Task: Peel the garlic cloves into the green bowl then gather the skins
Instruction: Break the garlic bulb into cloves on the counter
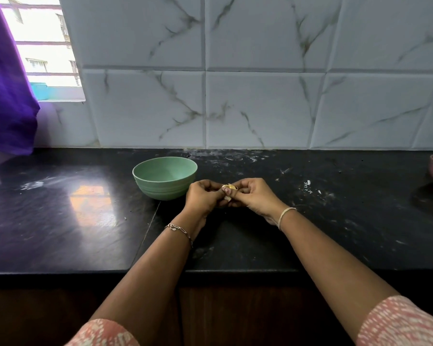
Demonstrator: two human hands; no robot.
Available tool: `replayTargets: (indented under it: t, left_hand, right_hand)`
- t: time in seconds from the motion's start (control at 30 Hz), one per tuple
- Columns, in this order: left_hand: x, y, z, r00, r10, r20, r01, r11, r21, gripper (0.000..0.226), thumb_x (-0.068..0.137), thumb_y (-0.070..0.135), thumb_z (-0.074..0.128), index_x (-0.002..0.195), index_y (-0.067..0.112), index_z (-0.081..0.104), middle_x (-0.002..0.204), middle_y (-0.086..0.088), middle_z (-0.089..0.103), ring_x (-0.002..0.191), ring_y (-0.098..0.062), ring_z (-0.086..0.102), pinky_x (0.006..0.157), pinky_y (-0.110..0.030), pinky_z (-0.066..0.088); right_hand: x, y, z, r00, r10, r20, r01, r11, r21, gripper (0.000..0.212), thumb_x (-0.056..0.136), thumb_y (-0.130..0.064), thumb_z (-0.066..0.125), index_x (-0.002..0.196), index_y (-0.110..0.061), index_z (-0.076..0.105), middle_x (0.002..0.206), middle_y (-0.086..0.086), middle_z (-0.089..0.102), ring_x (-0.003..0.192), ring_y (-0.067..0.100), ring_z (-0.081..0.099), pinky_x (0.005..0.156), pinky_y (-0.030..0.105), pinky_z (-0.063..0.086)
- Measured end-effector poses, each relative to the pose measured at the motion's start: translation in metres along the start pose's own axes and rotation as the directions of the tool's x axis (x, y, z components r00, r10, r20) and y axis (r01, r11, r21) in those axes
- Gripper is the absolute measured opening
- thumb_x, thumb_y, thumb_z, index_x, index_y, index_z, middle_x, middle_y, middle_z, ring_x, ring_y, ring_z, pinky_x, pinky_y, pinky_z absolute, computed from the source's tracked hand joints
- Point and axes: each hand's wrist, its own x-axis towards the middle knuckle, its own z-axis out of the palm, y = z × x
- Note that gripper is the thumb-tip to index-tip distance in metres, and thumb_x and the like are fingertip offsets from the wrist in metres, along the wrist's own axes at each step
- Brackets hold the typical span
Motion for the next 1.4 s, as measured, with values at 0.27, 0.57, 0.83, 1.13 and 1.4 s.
replayTargets:
  t: [0.27, 0.57, 0.83, 1.13, 1.4]
  left_hand:
    - [0.005, -0.005, -0.002, 1.000, -0.018, -0.018, 0.019, 1.000, 0.018, 0.007, 0.085, -0.003, 0.068, 0.080, -0.003, 0.062, 0.075, -0.016, 0.065, 0.055, -0.015, 0.064, 0.053, -0.022, 0.057]
    - [0.002, 0.004, -0.001, 1.000, -0.028, -0.012, 0.027, 0.992, -0.125, 0.007, 0.088, 0.007, 0.067, 0.085, 0.002, 0.064, 0.075, -0.013, 0.064, 0.056, -0.015, 0.064, 0.050, -0.021, 0.055]
    - [0.002, 0.004, -0.001, 1.000, -0.028, 0.009, 0.029, 0.989, -0.147, 0.002, 0.090, 0.006, 0.064, 0.090, 0.004, 0.064, 0.076, -0.010, 0.063, 0.062, -0.014, 0.063, 0.055, -0.022, 0.057]
    - [0.000, 0.002, 0.000, 0.998, 0.065, -0.010, -0.065, 0.998, 0.009, 0.006, 0.086, 0.002, 0.068, 0.087, 0.008, 0.065, 0.074, -0.011, 0.067, 0.061, -0.017, 0.065, 0.055, -0.024, 0.055]
    - [0.007, -0.005, 0.001, 0.957, 0.283, -0.057, -0.215, 0.831, 0.514, 0.011, 0.084, 0.018, 0.072, 0.093, 0.010, 0.075, 0.084, -0.003, 0.074, 0.076, -0.018, 0.071, 0.074, -0.038, 0.060]
  right_hand:
    - [0.000, 0.002, -0.001, 1.000, 0.025, -0.005, -0.025, 0.999, -0.027, 0.013, 0.090, -0.001, 0.063, 0.102, 0.004, 0.066, 0.081, 0.012, 0.071, 0.071, 0.013, 0.070, 0.074, 0.022, 0.058]
    - [-0.001, -0.007, 0.000, 0.995, 0.077, -0.059, -0.076, 0.997, 0.025, 0.011, 0.096, -0.003, 0.052, 0.106, -0.006, 0.057, 0.089, 0.014, 0.067, 0.069, 0.020, 0.069, 0.061, 0.023, 0.058]
    - [0.005, 0.007, 0.001, 0.979, -0.090, -0.185, 0.026, 0.947, -0.321, 0.011, 0.084, -0.014, 0.065, 0.091, -0.019, 0.072, 0.089, 0.003, 0.073, 0.085, 0.022, 0.069, 0.080, 0.034, 0.057]
    - [0.005, 0.007, 0.002, 0.975, -0.160, -0.153, 0.120, 0.963, -0.240, 0.017, 0.085, -0.016, 0.074, 0.102, -0.017, 0.073, 0.097, 0.005, 0.075, 0.091, 0.020, 0.071, 0.088, 0.039, 0.057]
    - [0.007, 0.006, 0.000, 0.954, -0.205, -0.218, 0.147, 0.956, -0.254, 0.012, 0.082, -0.004, 0.075, 0.092, -0.010, 0.075, 0.090, 0.016, 0.074, 0.080, 0.022, 0.070, 0.081, 0.037, 0.059]
